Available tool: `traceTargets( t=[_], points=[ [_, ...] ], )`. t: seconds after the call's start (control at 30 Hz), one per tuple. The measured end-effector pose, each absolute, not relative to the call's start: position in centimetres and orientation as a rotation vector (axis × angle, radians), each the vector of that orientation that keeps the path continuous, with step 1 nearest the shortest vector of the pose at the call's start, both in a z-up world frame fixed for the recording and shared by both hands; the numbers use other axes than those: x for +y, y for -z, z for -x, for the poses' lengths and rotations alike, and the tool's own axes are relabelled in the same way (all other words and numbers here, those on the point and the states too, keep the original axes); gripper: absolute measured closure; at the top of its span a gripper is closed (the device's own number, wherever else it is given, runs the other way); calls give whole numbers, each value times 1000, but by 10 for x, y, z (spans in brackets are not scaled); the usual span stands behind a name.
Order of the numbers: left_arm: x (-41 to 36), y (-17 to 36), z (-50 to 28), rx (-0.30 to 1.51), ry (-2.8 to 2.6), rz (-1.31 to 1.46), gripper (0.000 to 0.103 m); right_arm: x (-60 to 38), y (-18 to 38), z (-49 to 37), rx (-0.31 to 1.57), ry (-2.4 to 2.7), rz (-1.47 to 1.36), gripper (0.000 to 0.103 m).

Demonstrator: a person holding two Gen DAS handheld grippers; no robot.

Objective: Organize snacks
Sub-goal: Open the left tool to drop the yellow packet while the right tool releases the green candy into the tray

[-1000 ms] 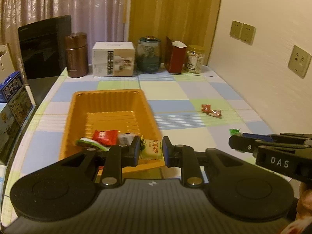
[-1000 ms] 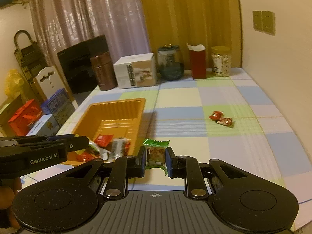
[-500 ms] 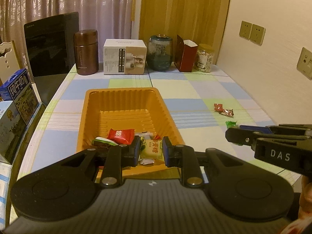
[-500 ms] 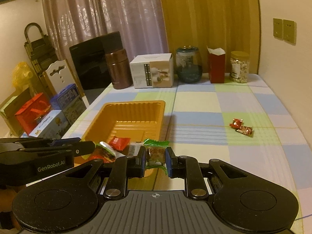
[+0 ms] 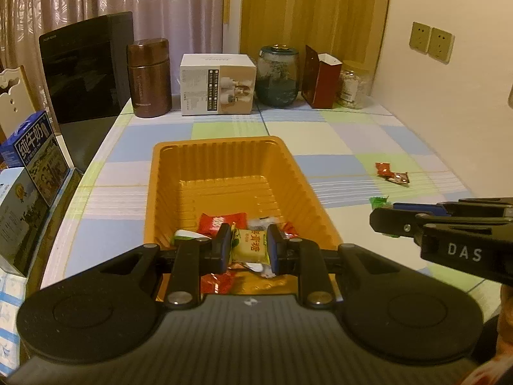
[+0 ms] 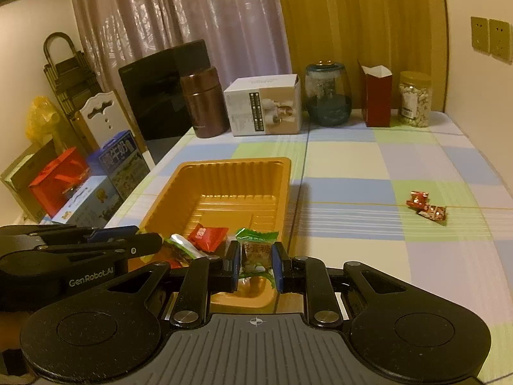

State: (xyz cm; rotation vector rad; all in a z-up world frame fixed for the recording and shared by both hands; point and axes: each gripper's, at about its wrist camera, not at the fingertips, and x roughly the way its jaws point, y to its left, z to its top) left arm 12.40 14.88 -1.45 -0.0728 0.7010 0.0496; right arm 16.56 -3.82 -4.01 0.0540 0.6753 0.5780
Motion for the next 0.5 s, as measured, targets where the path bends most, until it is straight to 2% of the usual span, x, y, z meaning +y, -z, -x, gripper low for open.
traceTargets(
  t=[0.2,0.33,0.5],
  points=[
    [160,23,-142,707,-53,67,81,-30,48,-180,690,-580,-66,82],
    [164,33,-153,729,-62,53,68,-27,52,-187,699,-580,-76,82],
    [168,37,-148,736,-62,61,68,-26,56,-190,709,-583,-82,82]
  ],
)
